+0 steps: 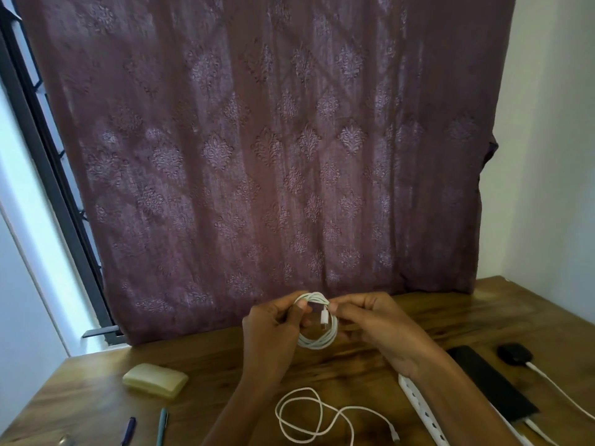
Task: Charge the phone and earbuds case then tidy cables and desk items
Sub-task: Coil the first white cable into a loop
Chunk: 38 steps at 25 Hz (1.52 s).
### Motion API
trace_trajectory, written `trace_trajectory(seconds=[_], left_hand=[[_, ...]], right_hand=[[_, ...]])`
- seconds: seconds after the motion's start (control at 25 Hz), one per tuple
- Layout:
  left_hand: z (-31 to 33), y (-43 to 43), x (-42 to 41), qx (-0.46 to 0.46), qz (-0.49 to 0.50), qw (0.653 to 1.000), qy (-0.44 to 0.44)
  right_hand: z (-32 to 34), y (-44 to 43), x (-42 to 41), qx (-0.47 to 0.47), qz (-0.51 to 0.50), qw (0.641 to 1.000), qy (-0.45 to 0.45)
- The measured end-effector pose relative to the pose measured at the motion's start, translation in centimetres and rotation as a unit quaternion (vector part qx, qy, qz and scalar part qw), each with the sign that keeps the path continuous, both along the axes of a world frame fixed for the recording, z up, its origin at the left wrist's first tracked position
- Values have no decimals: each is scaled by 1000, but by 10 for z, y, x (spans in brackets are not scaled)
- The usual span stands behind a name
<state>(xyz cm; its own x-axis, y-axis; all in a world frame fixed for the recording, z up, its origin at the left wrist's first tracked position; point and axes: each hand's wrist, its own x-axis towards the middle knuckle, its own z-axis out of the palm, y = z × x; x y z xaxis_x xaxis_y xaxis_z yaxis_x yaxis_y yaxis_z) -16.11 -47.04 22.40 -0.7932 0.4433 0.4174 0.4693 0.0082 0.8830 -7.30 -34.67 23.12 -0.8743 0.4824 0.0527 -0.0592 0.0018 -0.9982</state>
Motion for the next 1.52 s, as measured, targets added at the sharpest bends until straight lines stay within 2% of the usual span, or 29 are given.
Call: trace_trajectory(seconds=[0.16, 0.32, 0.44, 0.64, 0.8, 0.96, 1.08, 1.28, 1.52], left_hand=[[-6, 7, 1, 8, -19, 1000, -12], [-8, 16, 4, 28, -59, 997, -49], [-11, 24, 4, 24, -98, 992, -75], [-27, 46, 13, 2, -162, 981, -109], [-54, 69, 33, -27, -202, 966, -158], [-94, 87, 53, -85, -207, 963, -148], [-116, 102, 70, -134, -228, 955, -134], [-151, 138, 88, -211, -192, 951, -117], [-191, 159, 93, -279, -152, 945, -79]], right_hand=[[-3, 5, 8, -29, 13, 999, -37], [-2, 7, 21, -123, 48, 991, -20], [-7, 9, 33, -124, 34, 992, 0], [-22, 15, 56, -71, -79, 994, 1], [-42, 26, 85, -26, -190, 981, -23], [-79, 61, 116, -3, -295, 951, -92], [-112, 94, 131, 44, -340, 920, -191], [-156, 131, 123, 165, -302, 881, -325], [-174, 137, 96, 196, -289, 858, -376]])
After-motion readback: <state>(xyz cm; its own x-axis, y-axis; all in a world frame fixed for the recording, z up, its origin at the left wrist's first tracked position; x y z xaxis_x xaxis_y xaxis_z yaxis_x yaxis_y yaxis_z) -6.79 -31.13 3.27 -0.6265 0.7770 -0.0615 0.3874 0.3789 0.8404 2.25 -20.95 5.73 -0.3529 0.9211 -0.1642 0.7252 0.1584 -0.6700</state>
